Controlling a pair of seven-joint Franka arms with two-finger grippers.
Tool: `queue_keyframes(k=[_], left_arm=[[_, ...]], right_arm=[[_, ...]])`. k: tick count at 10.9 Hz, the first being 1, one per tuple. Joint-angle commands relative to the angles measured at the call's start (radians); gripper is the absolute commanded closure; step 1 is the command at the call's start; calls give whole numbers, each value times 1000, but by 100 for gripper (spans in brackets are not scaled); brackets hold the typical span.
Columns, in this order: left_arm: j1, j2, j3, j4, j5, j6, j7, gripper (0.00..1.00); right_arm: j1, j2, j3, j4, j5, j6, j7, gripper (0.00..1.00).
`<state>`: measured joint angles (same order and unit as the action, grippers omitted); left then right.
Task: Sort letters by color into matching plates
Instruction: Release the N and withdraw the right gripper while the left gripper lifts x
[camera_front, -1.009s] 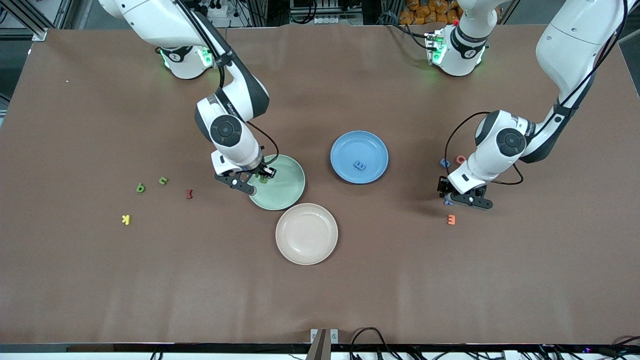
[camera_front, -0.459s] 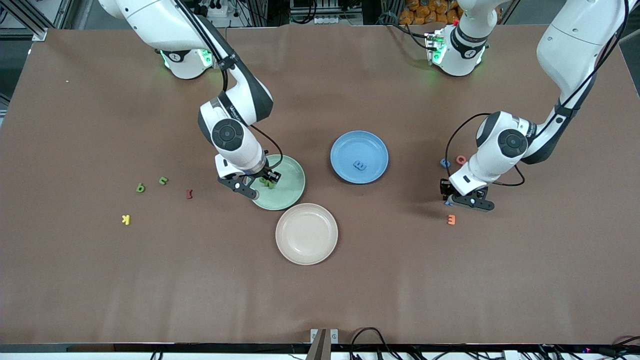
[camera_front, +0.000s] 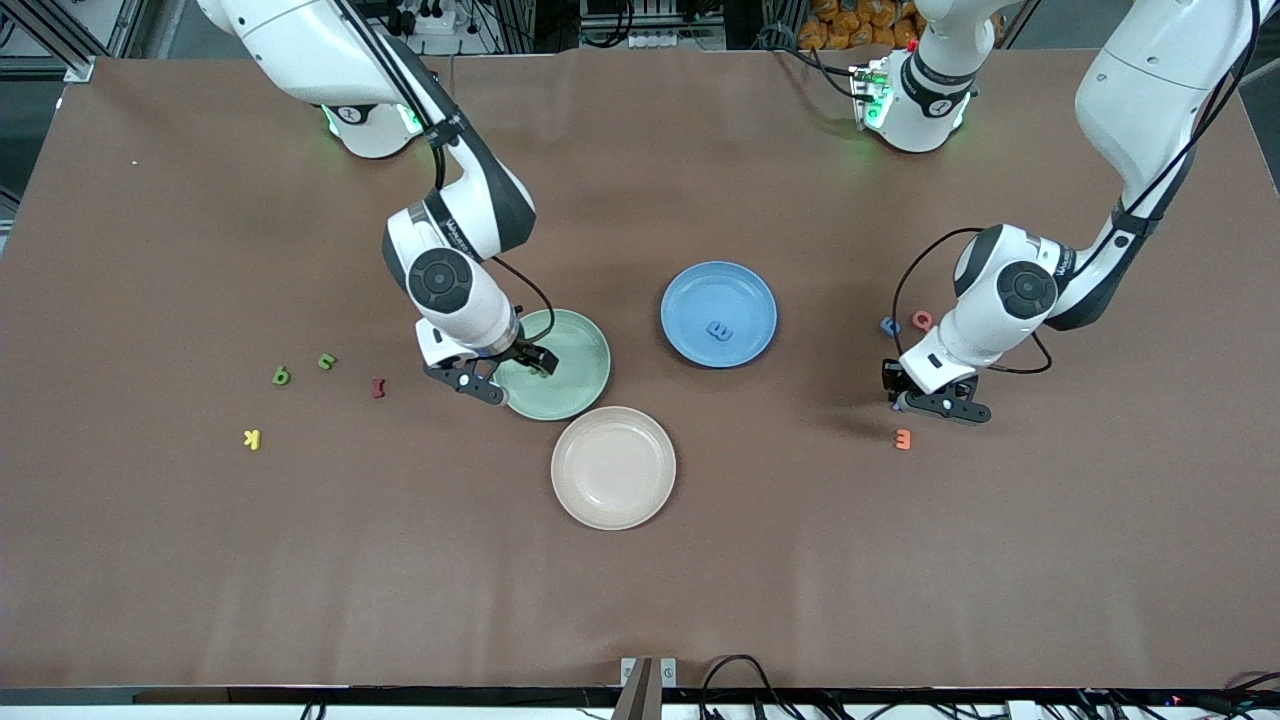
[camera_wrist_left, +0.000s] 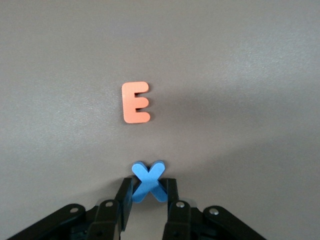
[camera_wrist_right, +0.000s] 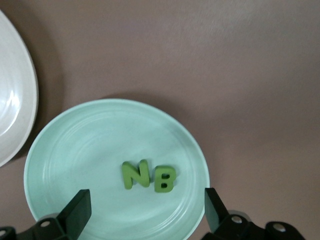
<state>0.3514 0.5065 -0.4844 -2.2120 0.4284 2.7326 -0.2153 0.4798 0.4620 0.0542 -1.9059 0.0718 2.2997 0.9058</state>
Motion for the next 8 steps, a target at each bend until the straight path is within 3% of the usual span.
queue_keyframes(k=[1,8], left_arm=[[-12,-11,-38,64,10,-134,-27,100],[-14,-32,-175,135,4,-310,-162,100]], right_arm=[[-58,-23,6,7,14,-34,-126,0],[-245,-108,4,-15,11,-115,-416,0]])
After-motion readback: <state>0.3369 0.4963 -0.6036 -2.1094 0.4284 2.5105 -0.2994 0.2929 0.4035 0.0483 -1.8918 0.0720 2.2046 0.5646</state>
